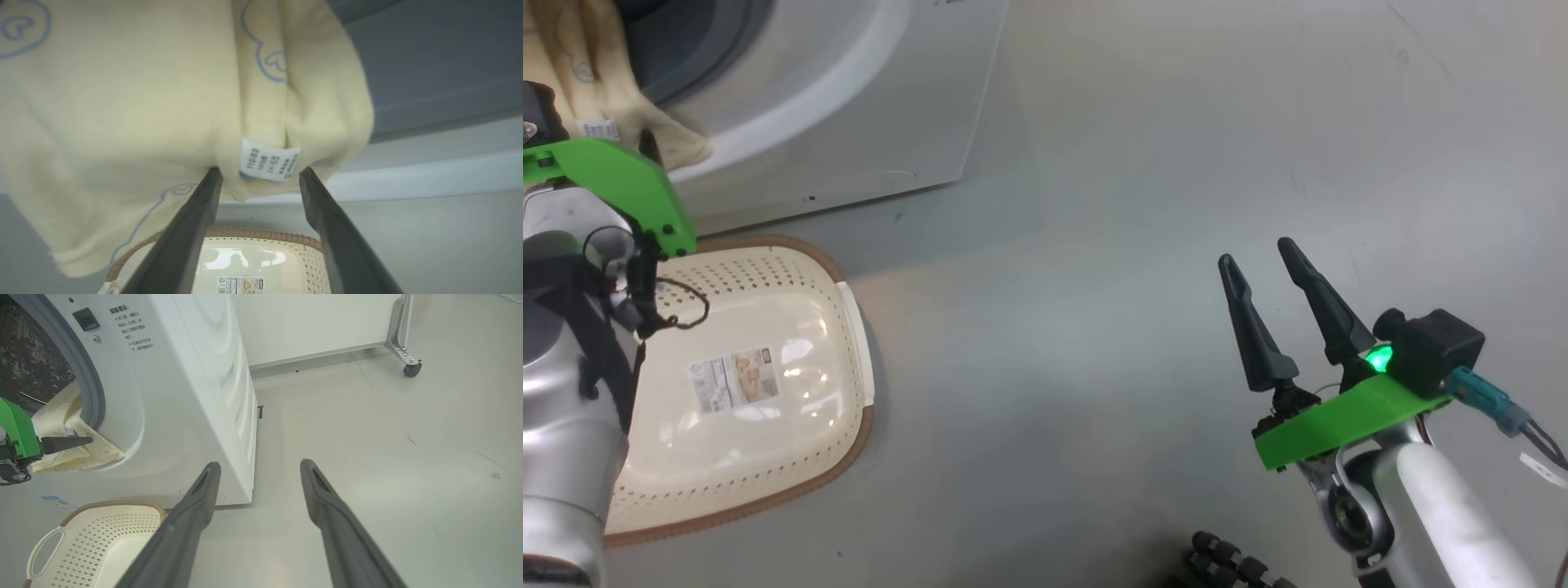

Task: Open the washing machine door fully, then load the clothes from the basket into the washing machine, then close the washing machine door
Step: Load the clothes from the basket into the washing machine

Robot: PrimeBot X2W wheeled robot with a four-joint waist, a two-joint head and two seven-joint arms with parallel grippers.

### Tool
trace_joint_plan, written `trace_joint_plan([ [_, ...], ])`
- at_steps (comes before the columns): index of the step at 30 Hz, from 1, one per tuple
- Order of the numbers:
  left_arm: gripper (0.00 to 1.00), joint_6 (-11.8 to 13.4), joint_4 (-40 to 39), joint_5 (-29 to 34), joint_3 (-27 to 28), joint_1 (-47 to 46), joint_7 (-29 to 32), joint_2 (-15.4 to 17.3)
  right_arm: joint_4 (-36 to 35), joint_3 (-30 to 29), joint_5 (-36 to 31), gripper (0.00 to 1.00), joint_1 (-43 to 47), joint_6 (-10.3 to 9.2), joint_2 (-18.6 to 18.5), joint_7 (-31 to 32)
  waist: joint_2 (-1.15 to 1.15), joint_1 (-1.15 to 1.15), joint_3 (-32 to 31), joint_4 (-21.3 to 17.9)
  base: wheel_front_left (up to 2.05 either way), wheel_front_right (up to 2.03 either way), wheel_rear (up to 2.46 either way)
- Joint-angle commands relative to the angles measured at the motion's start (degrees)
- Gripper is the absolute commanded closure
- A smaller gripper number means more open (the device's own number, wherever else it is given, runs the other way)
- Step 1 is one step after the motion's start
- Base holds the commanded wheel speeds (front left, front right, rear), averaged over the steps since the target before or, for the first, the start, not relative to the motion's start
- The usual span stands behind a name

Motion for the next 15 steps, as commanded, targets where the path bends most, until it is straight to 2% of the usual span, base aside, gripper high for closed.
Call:
trace_joint_plan([
  [1, 0.0, 0.7, -0.7, -0.3, 1.7, -2.7, 0.0, 2.6, -1.1, 1.2, 0.5, 0.0, -0.8, 0.01, -0.2, -0.9, 0.0, -0.01, 0.9, -0.7, 0.0, 0.0, 0.0],
  [7, 0.0, 2.5, 0.9, -0.4, 2.1, -5.2, -1.2, 2.6, 0.0, 1.4, 1.0, 0.0, -1.4, 0.01, -0.2, -1.8, 0.0, -0.01, 1.5, -0.7, 0.0, 0.0, 0.0],
  [8, 0.49, 2.5, 1.1, -0.5, 2.2, -5.4, -1.3, 2.5, 0.1, 1.4, 1.0, 0.0, -1.5, 0.01, -0.2, -1.9, 0.0, -0.01, 1.6, -0.6, 0.0, 0.0, 0.0],
  [10, 1.0, 2.1, 1.5, -0.6, 1.9, -5.8, -0.9, 2.2, 0.3, 1.3, 1.0, 0.0, -1.6, 0.01, -0.2, -2.0, 0.0, -0.01, 1.6, -0.4, 0.0, 0.0, 0.0],
  [15, 1.0, 0.9, 2.2, -0.9, 1.0, -6.5, 1.2, 1.6, 0.7, 1.1, 0.9, 0.0, -1.9, 0.01, -0.5, -2.2, 0.0, -0.01, 1.5, 0.3, 0.0, 0.0, 0.0],
])
